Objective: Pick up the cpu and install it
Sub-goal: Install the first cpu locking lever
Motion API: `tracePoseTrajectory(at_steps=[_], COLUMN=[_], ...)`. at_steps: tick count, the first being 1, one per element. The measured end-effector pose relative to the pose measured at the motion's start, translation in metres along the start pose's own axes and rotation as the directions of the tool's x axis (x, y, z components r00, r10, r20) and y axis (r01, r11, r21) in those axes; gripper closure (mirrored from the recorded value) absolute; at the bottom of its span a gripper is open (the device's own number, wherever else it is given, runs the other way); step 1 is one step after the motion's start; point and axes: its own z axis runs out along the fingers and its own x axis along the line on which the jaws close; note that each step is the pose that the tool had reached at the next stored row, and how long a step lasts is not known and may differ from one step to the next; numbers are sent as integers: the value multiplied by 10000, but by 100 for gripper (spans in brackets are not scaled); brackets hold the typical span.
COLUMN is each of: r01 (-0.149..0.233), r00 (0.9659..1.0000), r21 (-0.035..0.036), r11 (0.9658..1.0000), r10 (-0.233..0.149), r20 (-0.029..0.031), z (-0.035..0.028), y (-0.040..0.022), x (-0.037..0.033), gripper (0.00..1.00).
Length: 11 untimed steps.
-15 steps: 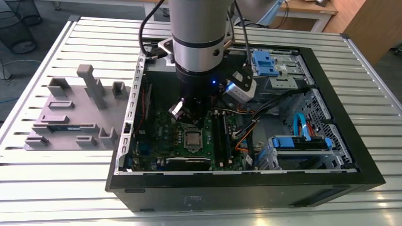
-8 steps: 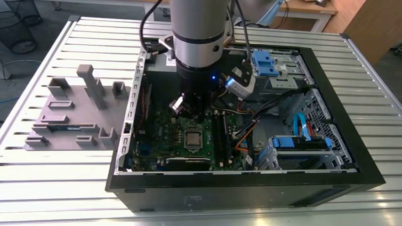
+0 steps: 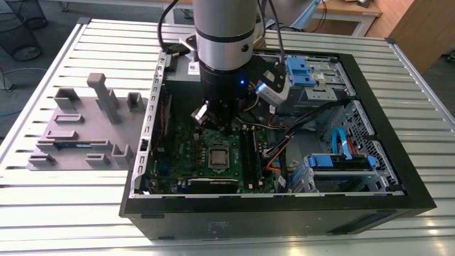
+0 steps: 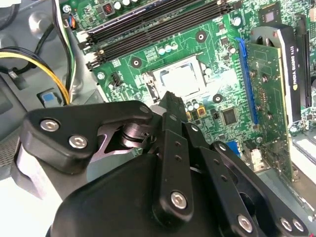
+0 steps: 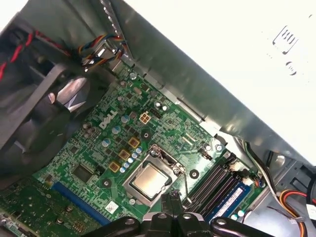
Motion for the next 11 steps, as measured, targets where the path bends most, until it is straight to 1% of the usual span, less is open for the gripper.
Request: tracePoseTrajectory(at_steps=[2,6,11], r01=[-1,-3,-3], r00=[10000,10000,10000], r21=[-2,-25,-28], r11=[10000,10000,10000], r10=[1,3,3], r20=[1,20,23], z=[-7,-6,16], y=[12,10,-31], x=[-11,-34,-112], gripper=[89,89,89])
